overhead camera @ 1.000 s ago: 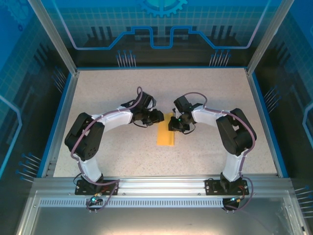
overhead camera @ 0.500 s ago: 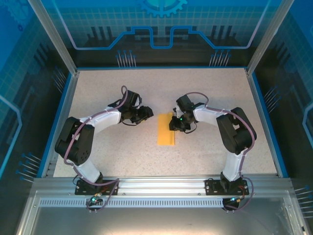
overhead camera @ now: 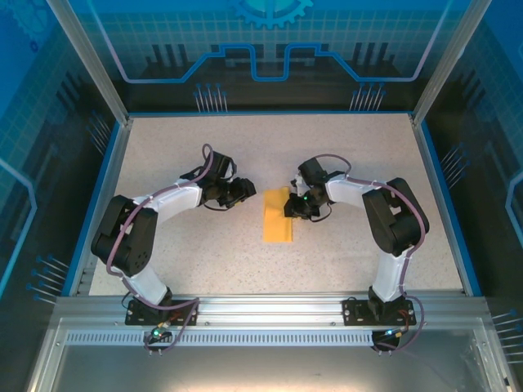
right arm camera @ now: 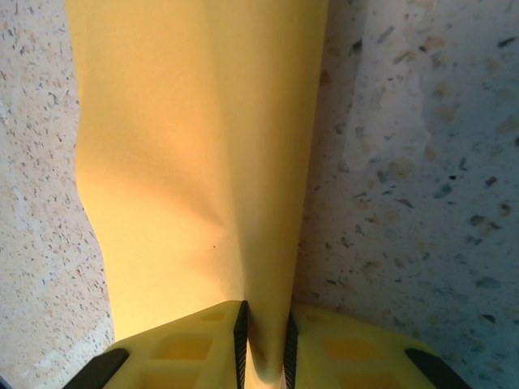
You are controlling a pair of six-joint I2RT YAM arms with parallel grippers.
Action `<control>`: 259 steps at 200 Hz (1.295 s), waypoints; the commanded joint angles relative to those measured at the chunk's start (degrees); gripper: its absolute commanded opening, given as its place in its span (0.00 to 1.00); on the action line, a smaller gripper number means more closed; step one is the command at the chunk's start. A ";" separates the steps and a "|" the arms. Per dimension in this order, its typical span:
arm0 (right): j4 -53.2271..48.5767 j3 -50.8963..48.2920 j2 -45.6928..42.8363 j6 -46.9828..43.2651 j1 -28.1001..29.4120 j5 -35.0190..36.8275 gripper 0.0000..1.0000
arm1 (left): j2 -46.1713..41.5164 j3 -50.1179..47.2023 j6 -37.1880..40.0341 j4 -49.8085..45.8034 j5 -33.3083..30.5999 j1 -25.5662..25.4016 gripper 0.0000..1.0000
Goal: Fold a paper plane with a square sheet of paper (pick it up from the middle)
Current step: Fold the square sheet of paper in half at the center of the table.
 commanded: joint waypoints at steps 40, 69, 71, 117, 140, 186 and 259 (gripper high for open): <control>-1.65 0.55 2.91 -3.44 0.03 1.85 0.29 | -0.84 -0.14 -0.43 -0.66 1.24 0.14 0.51; -3.16 1.68 3.50 -5.19 0.58 3.16 0.30 | -0.43 0.08 -0.21 -0.13 2.52 0.09 0.51; -3.20 1.70 3.61 -5.30 0.65 3.20 0.30 | -0.41 0.11 -0.15 -0.08 2.67 0.06 0.51; -4.69 2.76 4.86 -7.53 1.23 4.57 0.30 | 0.54 0.22 0.16 1.24 5.57 0.06 0.51; -4.97 3.11 5.43 -7.37 1.32 5.09 0.30 | 1.20 0.30 0.16 1.82 6.57 -0.16 0.50; -4.45 2.94 5.92 -5.79 1.38 5.81 0.27 | 2.36 0.63 -0.02 2.02 6.96 -1.04 0.50; -4.18 2.67 6.32 -5.20 1.29 5.76 0.30 | 3.62 1.44 -0.21 2.43 7.93 -1.95 0.50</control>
